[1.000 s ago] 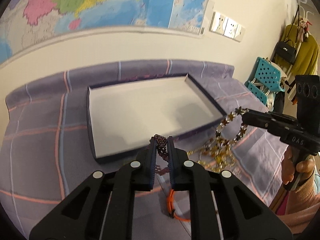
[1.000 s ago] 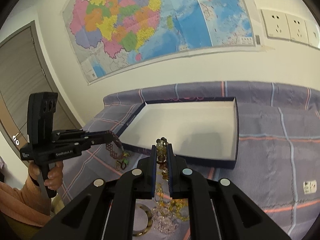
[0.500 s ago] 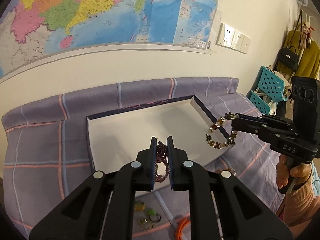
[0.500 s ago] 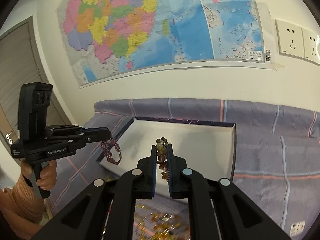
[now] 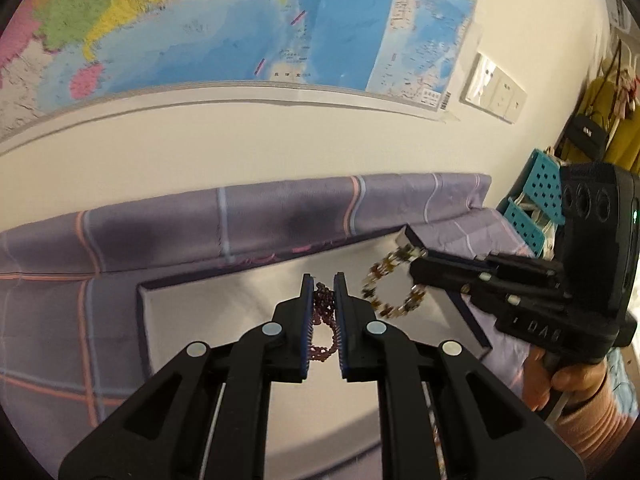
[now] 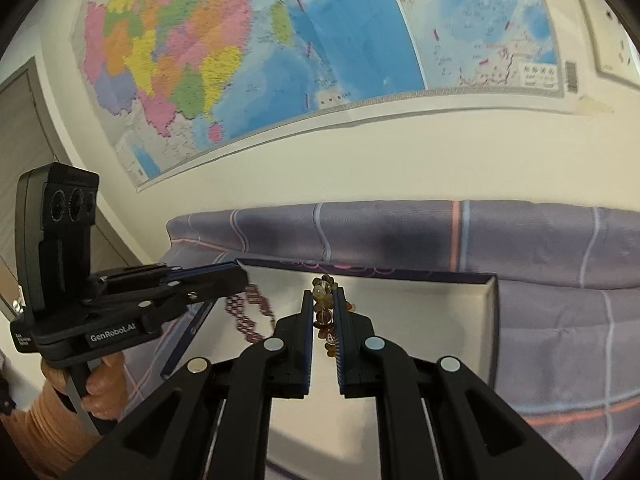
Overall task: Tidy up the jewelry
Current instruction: 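Carry both bracelets into the tray and open both tools to release them, then move the right tool to the tortoiseshell bangle while the left tool moves to the orange watch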
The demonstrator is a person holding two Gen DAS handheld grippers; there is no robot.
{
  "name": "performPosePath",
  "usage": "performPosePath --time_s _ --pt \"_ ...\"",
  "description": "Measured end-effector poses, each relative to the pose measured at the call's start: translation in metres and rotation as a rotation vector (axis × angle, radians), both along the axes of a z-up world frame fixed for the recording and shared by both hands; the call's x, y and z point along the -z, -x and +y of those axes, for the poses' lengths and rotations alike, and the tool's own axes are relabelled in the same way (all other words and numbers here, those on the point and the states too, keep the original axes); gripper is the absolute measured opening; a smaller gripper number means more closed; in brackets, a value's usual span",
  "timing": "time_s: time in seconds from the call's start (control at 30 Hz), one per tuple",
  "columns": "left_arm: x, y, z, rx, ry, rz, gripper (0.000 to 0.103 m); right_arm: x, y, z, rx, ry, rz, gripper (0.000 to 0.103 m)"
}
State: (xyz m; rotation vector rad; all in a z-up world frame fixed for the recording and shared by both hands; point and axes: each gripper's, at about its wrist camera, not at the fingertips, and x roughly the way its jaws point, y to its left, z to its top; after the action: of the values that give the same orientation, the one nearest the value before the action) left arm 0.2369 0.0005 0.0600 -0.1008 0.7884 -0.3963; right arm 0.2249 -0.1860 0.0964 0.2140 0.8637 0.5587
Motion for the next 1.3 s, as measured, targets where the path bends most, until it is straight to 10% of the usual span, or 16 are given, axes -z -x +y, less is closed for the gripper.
performPosePath --time_s 0.17,0.6,0.8,1.3 --pt "0.021 -0.029 0.008 -0.033 0.042 0.039 0.011 0.023 -0.024 0.0 0.022 -0.019 0.068 0.008" --pt "0.066 -0.055 0.023 -0.158 -0.131 0.175 0.011 0.057 -0.044 -0.011 0.143 0.126 0.149 0.011" --pt "0.074 -0.064 0.023 -0.162 -0.158 0.226 0.033 0.06 -0.043 -0.014 0.19 0.159 0.137 0.028" --pt "0.012 0.034 0.021 -0.111 -0.17 -0.039 0.065 0.0 0.044 -0.018 0.062 0.112 -0.041 0.049"
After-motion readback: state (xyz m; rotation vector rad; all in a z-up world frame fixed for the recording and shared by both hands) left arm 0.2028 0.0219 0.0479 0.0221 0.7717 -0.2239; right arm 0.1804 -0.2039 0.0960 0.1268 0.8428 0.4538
